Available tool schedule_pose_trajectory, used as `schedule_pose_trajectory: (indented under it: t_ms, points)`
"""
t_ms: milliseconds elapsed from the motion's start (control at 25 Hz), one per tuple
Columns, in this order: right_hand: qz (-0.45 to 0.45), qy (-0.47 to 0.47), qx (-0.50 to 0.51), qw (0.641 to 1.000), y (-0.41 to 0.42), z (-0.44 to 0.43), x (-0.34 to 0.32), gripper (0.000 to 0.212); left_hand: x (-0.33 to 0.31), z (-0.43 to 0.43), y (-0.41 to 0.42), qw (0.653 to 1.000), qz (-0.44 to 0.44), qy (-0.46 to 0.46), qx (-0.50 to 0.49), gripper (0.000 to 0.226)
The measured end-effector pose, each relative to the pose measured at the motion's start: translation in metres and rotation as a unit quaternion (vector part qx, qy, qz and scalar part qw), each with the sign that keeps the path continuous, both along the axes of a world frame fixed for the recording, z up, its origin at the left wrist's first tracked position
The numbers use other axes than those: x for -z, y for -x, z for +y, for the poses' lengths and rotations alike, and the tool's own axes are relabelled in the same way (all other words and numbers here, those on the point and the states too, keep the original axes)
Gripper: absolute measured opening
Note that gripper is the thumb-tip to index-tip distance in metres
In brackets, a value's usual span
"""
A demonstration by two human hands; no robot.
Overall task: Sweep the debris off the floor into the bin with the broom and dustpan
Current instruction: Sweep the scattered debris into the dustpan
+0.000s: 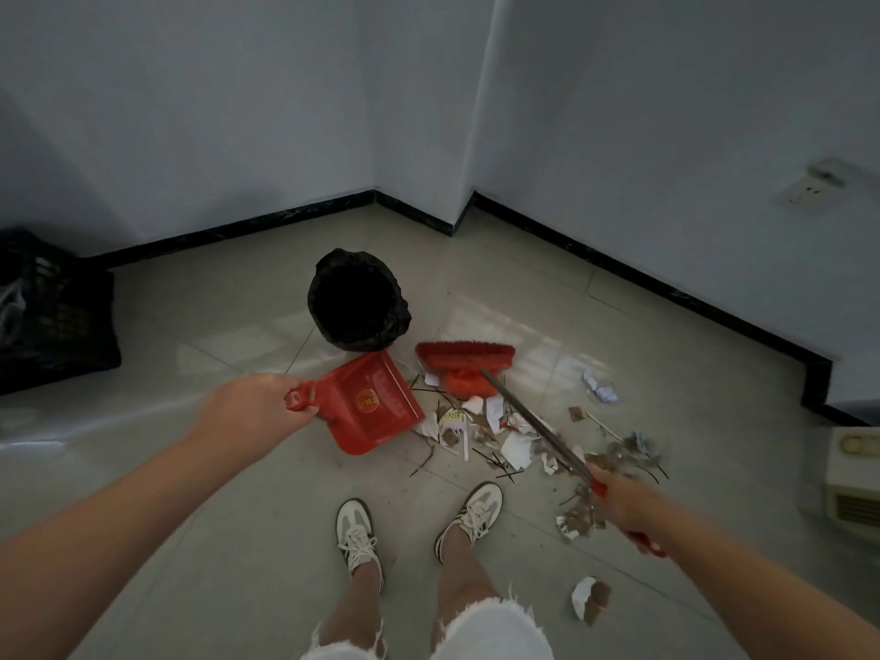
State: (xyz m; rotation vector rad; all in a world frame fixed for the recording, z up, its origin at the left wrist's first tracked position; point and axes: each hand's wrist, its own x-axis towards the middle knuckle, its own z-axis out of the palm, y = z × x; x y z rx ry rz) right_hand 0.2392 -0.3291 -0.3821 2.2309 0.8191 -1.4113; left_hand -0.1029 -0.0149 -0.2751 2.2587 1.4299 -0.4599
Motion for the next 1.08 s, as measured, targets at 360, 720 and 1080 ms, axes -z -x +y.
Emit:
schedule_pose_trajectory:
  t_ms: [360,720,1080]
  points:
    - [-0.061,-0.054,0.012,0.997,0.056,-0.007,-0.043,0.05,-0.016,-0.01,0.084,0.997,-0.045,-0.004,-0.07,0.021]
    - [-0.011,-0.117,-0.015,0.993,0.168,0.084,0.002,0.055,0.004,0.01,0.162,0.977,-0.055,0.004,-0.205,0.032]
    - [-0.036,-0.029,-0.081,0.996,0.113,0.058,0.018,0.065,-0.002,0.03,0.204,0.986,-0.001,-0.006,-0.166,0.028]
